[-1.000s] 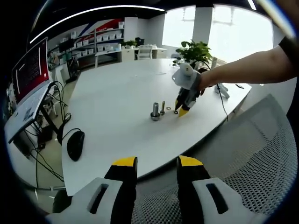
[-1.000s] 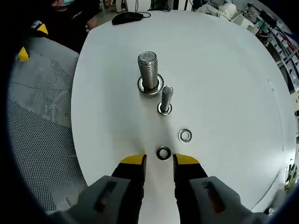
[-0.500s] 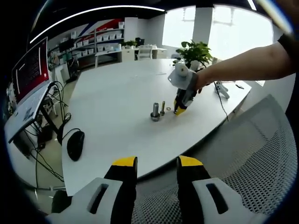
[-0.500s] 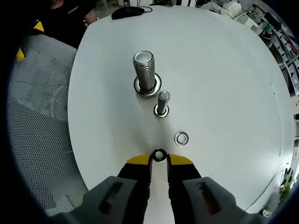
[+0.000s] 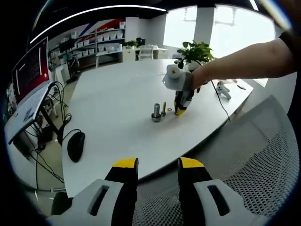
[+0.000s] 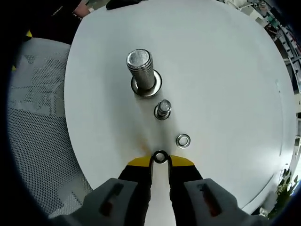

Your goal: Place the washer onto the threaded stud by aligning its center hole with the stud, sliding it down to the base, and recovering from edge contact or off-axis alignment until the washer reaches the visible bottom stop.

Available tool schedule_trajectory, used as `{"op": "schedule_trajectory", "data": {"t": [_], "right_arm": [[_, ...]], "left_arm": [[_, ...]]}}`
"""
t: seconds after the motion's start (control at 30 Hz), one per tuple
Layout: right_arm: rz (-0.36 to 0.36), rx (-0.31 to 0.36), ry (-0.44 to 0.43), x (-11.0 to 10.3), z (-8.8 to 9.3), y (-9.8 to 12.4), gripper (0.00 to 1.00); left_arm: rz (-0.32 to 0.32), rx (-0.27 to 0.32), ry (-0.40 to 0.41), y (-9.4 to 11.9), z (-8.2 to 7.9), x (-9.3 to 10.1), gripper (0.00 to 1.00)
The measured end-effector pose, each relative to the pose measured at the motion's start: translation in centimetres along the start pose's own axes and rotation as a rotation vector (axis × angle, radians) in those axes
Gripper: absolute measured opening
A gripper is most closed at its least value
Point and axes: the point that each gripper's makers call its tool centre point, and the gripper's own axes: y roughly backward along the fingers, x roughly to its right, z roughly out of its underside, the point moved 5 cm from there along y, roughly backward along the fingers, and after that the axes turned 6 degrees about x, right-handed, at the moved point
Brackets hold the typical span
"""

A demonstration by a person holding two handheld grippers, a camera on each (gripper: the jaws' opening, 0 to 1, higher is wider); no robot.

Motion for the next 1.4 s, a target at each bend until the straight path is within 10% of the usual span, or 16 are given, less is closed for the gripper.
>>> {"op": "schedule_trajectory", "data": {"t": [0.53,1.0,1.4], "right_arm": [[0.024,0.011,-0.008,-0.2,0.2,0.0,0.15],[0.125,0.251,-0.040,-0.5,1.2,0.3,0.15],[0.075,0.275,-0.041,-0.8,0.4,2.1,0.14]], "left_arm": [[-0.002,0.001,0.001,0.0,0.0,0.0,0.32],[-0.003,-0.001,0.001,0.0,0.0,0.0,0.32],[-0.003,-0.003,0.000,0.0,0.1,0.0,0.32]]}}
